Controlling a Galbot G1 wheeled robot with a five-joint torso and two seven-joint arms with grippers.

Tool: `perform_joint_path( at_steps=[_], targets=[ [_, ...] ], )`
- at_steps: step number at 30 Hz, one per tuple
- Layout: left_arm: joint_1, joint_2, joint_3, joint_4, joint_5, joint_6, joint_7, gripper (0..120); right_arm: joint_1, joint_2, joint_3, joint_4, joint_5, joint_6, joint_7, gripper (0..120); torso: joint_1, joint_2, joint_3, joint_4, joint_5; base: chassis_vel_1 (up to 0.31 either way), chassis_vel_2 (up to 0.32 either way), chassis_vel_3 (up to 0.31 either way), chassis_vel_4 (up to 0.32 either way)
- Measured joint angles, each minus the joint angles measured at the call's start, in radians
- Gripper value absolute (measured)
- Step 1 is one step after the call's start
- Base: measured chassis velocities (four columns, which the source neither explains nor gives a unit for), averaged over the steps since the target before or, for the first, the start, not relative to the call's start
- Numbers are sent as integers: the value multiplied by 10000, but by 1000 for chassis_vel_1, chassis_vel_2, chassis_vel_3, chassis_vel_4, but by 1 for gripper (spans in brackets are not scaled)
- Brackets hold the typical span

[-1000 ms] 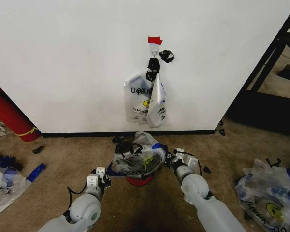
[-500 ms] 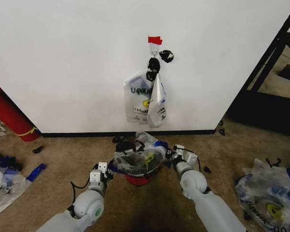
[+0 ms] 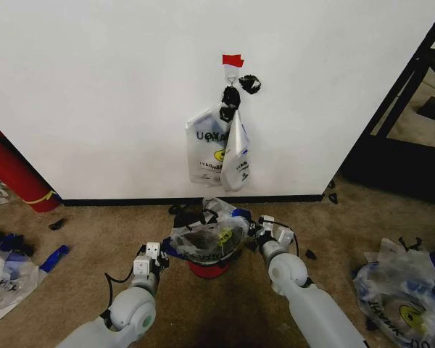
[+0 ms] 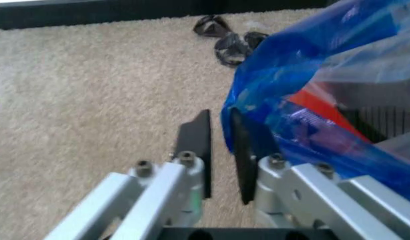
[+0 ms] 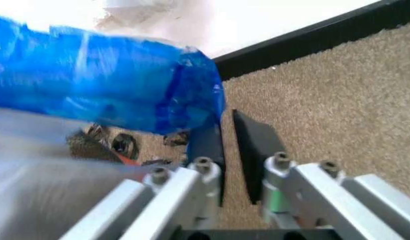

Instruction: Pick up the garbage bag from the wall and place it over the trash bin.

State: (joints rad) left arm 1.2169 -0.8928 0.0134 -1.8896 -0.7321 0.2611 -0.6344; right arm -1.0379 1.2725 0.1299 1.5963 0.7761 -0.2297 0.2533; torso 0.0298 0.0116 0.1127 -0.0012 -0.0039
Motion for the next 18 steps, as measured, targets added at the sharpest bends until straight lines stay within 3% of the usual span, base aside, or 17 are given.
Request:
perform_joint_path(
  at_steps=[6, 8, 18],
  targets=[
    [776, 201, -569, -833, 63, 122, -198, 41, -887, -652, 346, 993, -220, 264, -229, 36, -1, 0, -1, 0, -1, 0, 0, 0, 0],
    [903, 214, -663, -1000, 78, 139, -252, 45, -1059, -745, 388, 1179, -255, 326, -289, 41, -1, 0, 0, -1, 0, 0, 0, 0, 0],
    [2145, 283, -1429, -2474, 335, 192, -567, 82, -2155, -1093, 756, 2372, -543, 1005, -553, 78, -1, 0, -1, 1, 0, 0, 0, 0, 0]
  ],
)
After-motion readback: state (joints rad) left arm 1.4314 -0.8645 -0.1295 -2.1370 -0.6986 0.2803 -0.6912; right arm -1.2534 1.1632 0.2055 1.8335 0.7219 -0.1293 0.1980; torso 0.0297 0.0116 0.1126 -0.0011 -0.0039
